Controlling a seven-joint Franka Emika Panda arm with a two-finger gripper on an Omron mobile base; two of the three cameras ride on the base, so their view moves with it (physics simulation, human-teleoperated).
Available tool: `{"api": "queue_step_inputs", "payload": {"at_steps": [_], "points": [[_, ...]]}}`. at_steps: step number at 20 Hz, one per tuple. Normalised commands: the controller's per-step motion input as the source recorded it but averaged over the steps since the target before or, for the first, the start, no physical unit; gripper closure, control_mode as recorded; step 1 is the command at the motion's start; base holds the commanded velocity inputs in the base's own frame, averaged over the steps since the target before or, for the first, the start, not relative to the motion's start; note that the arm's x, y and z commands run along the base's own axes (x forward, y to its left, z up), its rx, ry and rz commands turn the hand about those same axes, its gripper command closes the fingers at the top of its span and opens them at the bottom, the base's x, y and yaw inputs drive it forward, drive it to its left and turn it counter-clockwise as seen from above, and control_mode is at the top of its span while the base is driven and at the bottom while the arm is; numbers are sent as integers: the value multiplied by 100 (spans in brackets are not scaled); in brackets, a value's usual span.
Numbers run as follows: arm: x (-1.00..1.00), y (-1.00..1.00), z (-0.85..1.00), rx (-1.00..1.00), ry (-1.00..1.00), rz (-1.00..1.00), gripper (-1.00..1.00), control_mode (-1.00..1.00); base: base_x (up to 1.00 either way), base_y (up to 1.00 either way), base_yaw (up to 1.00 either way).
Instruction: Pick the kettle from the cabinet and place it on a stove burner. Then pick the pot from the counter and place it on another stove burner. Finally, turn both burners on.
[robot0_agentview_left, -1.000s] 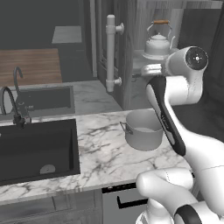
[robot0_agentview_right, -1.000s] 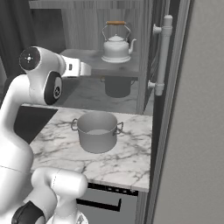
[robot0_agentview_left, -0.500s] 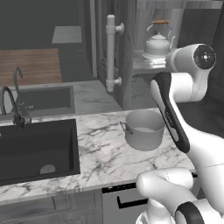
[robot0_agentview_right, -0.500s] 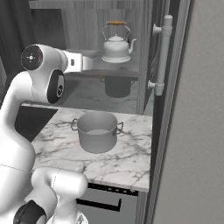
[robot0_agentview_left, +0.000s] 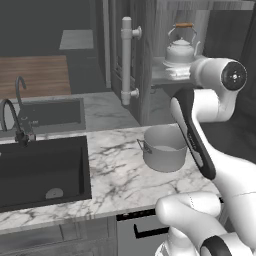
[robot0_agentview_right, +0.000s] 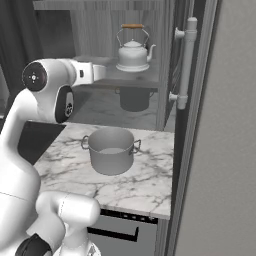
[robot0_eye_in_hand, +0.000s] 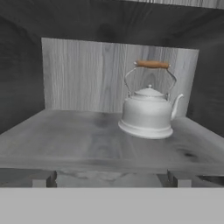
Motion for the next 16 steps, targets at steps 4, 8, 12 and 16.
{"api": "queue_step_inputs", "payload": {"at_steps": [4, 8, 12, 16], "points": [[0, 0, 10, -2, -9, 0, -100, -100, 0, 0, 0], [0, -4, 26, 0, -7, 0, -100, -100, 0, 0, 0], [0, 0, 25, 0, -2, 0, -100, -100, 0, 0, 0], [0, -1, 17, 0, 0, 0, -100, -100, 0, 0, 0]]}}
